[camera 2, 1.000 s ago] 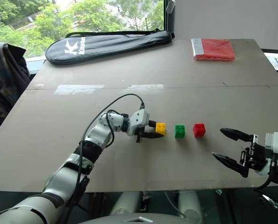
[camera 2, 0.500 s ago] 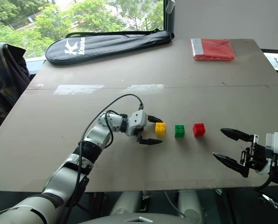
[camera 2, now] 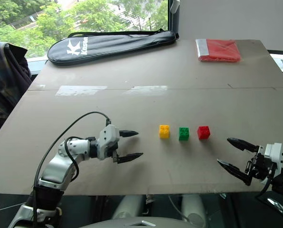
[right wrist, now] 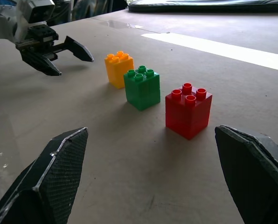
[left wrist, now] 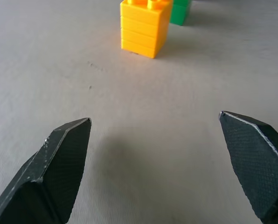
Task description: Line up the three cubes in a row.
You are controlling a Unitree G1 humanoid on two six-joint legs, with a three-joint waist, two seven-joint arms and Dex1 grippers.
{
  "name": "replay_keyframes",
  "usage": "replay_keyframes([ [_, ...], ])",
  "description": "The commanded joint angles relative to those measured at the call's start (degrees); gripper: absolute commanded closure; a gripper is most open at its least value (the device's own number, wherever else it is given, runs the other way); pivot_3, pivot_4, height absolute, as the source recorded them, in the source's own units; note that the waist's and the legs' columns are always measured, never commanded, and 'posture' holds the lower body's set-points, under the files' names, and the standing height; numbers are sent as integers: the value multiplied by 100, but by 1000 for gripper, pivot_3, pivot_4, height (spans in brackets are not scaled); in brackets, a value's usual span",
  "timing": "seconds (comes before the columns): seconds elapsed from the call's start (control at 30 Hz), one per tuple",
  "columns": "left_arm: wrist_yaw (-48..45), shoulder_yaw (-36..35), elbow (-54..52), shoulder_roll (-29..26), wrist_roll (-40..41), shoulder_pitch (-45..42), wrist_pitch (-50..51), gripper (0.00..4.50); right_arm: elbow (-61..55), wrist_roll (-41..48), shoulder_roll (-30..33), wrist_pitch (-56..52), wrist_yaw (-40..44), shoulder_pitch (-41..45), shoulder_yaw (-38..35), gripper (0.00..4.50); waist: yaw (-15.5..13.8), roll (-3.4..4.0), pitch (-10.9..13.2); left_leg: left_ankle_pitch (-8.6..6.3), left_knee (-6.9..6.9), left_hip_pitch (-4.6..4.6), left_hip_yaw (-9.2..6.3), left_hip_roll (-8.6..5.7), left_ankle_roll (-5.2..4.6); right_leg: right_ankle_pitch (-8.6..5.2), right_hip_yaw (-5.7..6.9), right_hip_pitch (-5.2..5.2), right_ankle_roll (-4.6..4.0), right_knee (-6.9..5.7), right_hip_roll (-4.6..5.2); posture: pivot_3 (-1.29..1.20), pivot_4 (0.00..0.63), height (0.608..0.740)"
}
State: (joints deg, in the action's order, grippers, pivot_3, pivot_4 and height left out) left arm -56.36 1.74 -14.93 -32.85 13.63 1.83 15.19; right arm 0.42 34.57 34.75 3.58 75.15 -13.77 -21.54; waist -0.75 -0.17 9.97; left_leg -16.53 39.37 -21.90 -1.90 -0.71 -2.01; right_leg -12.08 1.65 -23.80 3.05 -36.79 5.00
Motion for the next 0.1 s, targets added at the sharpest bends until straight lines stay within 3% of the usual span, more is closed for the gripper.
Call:
replay_keyframes([
  [0.03,694,-364,-726,40,35,483,369,28,62,-91,-43,129,-164,10,-27,0,-11,2,0,0,0,0,-2,1,0,-1,3,-1,0,-1,-2,0,150,694],
  [0.1,908,-425,-944,43,45,710,508,28,117,-137,-52,145,-214,5,-17,0,-18,2,0,1,0,0,-5,2,1,-2,7,0,2,-3,-4,0,150,694],
])
